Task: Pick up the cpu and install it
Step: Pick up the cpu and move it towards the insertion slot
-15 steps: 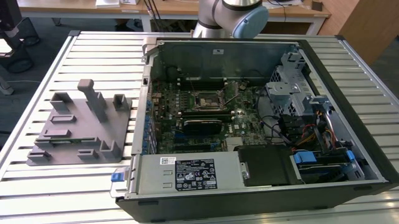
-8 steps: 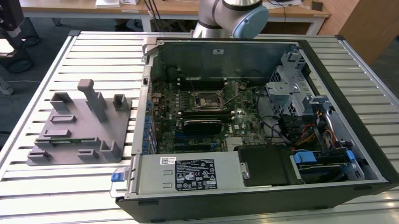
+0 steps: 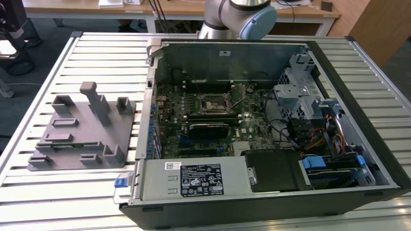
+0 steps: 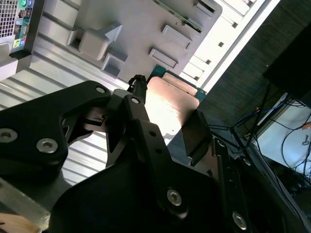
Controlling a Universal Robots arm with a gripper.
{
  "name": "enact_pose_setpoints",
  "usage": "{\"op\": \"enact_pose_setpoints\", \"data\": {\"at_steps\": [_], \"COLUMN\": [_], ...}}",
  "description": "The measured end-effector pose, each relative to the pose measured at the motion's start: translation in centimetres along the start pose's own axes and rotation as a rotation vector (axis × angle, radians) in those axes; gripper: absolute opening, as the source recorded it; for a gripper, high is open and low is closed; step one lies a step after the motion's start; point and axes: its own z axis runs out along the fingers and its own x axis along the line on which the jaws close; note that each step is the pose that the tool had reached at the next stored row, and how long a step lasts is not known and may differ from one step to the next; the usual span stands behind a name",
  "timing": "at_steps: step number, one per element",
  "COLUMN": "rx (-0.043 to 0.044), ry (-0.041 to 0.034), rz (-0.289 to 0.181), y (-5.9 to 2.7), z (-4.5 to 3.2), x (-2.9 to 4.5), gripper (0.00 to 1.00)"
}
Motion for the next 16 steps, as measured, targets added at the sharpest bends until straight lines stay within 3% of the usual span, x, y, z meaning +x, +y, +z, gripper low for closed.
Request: {"op": "enact_pose_setpoints", "data": {"at_steps": [9, 16], "rx": [-0.0001, 0.0000], "ry": [-0.0001, 0.0000], "rz": [0.000, 0.000], "y": [0.01, 0.02], "z": [0.02, 0.02], "x": [-0.91, -2.08], "gripper": [0.54, 0.54]}}
